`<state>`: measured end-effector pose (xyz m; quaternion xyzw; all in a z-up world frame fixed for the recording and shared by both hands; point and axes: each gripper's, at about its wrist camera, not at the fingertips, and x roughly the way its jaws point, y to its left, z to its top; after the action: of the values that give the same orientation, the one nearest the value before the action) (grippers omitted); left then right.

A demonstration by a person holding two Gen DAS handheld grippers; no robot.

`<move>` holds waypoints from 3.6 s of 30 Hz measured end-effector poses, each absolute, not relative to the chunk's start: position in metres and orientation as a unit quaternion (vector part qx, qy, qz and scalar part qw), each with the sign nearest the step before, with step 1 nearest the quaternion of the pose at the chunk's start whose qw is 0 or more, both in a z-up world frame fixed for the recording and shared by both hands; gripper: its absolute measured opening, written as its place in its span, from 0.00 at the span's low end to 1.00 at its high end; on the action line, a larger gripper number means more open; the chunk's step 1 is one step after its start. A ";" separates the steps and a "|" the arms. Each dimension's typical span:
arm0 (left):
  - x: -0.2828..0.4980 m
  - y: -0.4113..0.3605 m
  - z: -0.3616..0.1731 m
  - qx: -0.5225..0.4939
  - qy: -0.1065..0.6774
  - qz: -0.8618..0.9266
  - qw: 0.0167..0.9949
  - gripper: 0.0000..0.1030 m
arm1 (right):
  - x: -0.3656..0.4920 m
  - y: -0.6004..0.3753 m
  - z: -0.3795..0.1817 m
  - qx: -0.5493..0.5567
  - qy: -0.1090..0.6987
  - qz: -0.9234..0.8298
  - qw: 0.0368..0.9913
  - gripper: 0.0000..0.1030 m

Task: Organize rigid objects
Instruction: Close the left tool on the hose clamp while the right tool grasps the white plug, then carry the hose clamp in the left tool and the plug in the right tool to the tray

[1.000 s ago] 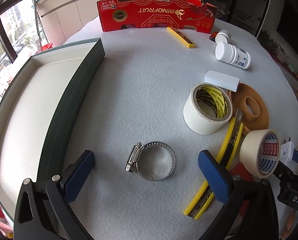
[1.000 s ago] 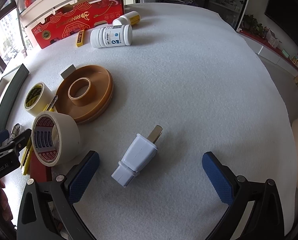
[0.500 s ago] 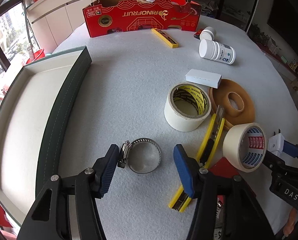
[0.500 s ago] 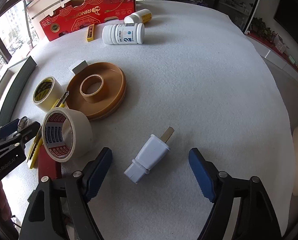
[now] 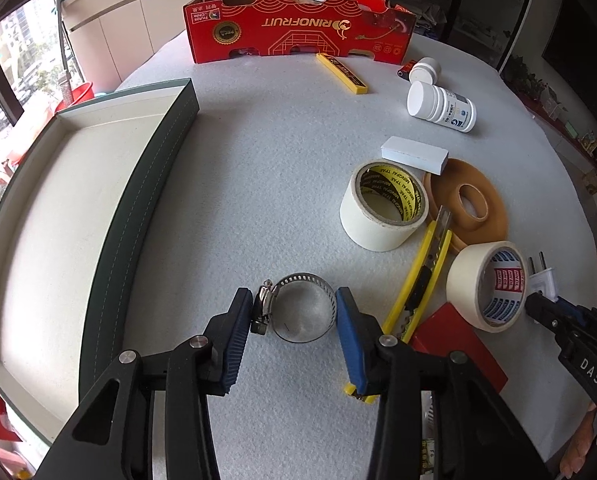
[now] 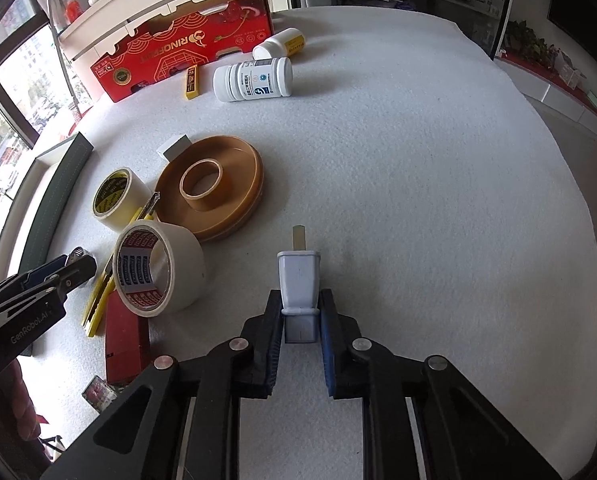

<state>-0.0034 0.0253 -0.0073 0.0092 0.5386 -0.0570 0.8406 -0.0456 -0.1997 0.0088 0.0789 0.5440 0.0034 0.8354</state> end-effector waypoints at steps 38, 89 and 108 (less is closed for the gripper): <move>-0.065 0.004 0.027 -0.004 0.488 -0.090 0.868 0.44 | -0.082 -0.215 0.041 0.109 0.474 0.010 0.873 0.18; -0.030 0.225 0.117 -0.103 0.365 0.153 0.913 0.44 | 0.017 0.044 0.176 0.020 0.395 0.320 0.861 0.18; 0.009 0.233 0.033 -0.109 0.446 0.164 0.873 0.44 | 0.066 0.088 0.072 0.006 0.501 0.297 0.813 0.18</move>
<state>0.0086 0.2330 0.0333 -0.1093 0.4460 0.1642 0.8730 0.0656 0.0876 0.0718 0.0059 0.5014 0.2965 0.8128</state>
